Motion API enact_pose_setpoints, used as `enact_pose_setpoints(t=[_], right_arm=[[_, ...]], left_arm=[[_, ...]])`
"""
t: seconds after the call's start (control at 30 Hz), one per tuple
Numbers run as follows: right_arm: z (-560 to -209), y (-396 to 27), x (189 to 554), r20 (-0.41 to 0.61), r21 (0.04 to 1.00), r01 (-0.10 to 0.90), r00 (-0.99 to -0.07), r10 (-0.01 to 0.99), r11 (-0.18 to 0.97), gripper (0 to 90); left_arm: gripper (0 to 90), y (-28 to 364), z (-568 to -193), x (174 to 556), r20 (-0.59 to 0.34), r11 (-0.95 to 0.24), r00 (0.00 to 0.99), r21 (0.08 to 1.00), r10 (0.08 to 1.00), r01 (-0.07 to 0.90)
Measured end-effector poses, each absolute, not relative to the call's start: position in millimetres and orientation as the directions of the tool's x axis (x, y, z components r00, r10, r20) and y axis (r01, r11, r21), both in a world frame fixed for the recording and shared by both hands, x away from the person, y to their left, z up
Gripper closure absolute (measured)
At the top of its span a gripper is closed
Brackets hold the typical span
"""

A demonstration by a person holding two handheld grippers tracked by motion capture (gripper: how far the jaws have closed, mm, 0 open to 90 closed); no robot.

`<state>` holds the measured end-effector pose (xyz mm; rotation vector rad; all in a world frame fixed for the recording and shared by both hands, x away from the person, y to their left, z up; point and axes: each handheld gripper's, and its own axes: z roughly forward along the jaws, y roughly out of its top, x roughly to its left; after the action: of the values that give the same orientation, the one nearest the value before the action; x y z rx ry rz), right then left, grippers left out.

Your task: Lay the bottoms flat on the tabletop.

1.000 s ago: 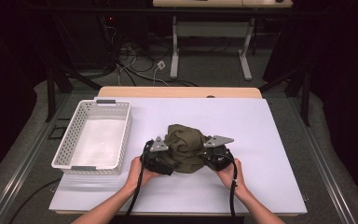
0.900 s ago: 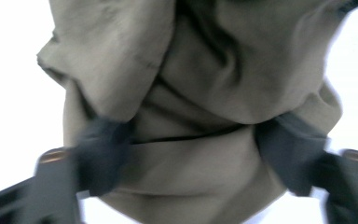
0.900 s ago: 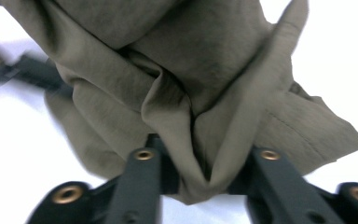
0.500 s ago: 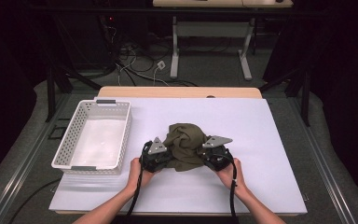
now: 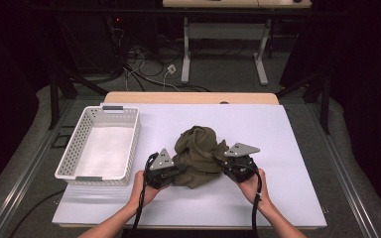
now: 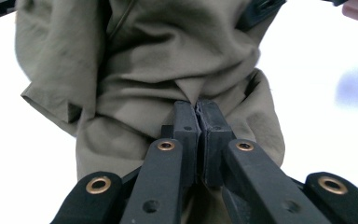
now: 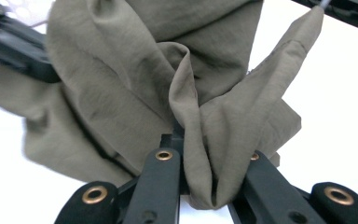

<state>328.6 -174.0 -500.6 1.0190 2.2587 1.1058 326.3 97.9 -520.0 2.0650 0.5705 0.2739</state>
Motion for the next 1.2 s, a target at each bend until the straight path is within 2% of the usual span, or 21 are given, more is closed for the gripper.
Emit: enact_pose_setpoints(t=[0.2, 0.27, 0.33, 0.4, 0.53, 0.63, 0.67, 0.73, 0.77, 0.83, 0.93, 1.0, 1.13, 1.2], right_arm=[[-515.4, -172.2, 341.8, -0.078, 0.769, 0.465, -0.613, 0.786, 0.439, 84.8], [-521.1, -169.6, 346.1, -0.076, 0.754, 0.480, -0.614, 0.785, 0.449, 84.3], [-523.1, -168.5, 347.7, -0.084, 0.745, 0.481, -0.619, 0.781, 0.461, 83.2], [-523.8, -168.8, 347.5, -0.081, 0.743, 0.485, -0.619, 0.781, 0.462, 81.6], [-521.8, -170.6, 345.6, -0.081, 0.739, 0.489, -0.618, 0.782, 0.463, 73.5], [-517.5, -170.8, 342.4, -0.089, 0.749, 0.472, -0.624, 0.776, 0.465, 55.2], [-515.5, -170.1, 340.9, -0.094, 0.754, 0.463, -0.627, 0.773, 0.467, 49.0], [-512.3, -167.1, 338.8, -0.084, 0.764, 0.447, -0.645, 0.759, 0.464, 36.4], [-511.4, -164.9, 338.4, -0.085, 0.767, 0.441, -0.651, 0.754, 0.467, 31.4], [-511.4, -160.1, 338.2, -0.087, 0.770, 0.424, -0.670, 0.738, 0.476, 29.7], [-515.1, -156.4, 340.1, -0.086, 0.761, 0.426, -0.681, 0.727, 0.489, 41.3], [-518.0, -157.4, 342.1, -0.066, 0.761, 0.438, -0.681, 0.729, 0.478, 57.6], [-522.4, -160.4, 345.1, -0.049, 0.759, 0.456, -0.671, 0.740, 0.464, 78.6], [-522.0, -161.1, 344.7, -0.054, 0.760, 0.455, -0.667, 0.743, 0.464, 84.1]], left_arm=[[86.8, 95.2, -523.6, 330.8, -0.020, -0.461, 0.864, 0.839, 0.504, 0.288], [83.2, 93.5, -525.0, 331.4, 0.002, -0.481, 0.865, 0.832, 0.502, 0.277], [75.5, 93.1, -526.2, 332.5, 0.008, -0.502, 0.872, 0.820, 0.490, 0.274], [57.6, 92.9, -526.6, 333.5, 0.007, -0.524, 0.870, 0.801, 0.493, 0.291], [35.1, 97.4, -527.6, 334.8, -0.017, -0.543, 0.872, 0.776, 0.490, 0.320], [22.6, 98.8, -530.7, 335.8, -0.026, -0.567, 0.874, 0.752, 0.485, 0.337], [22.0, 97.7, -532.7, 336.1, -0.014, -0.575, 0.872, 0.746, 0.489, 0.335], [22.5, 93.5, -537.0, 337.3, 0.005, -0.591, 0.872, 0.736, 0.490, 0.329], [27.0, 91.3, -538.5, 337.0, 0.022, -0.593, 0.868, 0.739, 0.496, 0.320], [35.8, 88.3, -541.9, 336.8, 0.048, -0.591, 0.863, 0.747, 0.504, 0.304], [52.6, 90.4, -548.4, 338.8, 0.045, -0.556, 0.846, 0.772, 0.531, 0.308], [62.0, 93.1, -550.6, 342.7, 0.013, -0.539, 0.847, 0.776, 0.532, 0.326], [72.9, 95.7, -553.3, 346.9, -0.046, -0.510, 0.845, 0.779, 0.532, 0.363], [76.9, 96.5, -552.3, 347.2, -0.066, -0.500, 0.845, 0.781, 0.530, 0.375]])
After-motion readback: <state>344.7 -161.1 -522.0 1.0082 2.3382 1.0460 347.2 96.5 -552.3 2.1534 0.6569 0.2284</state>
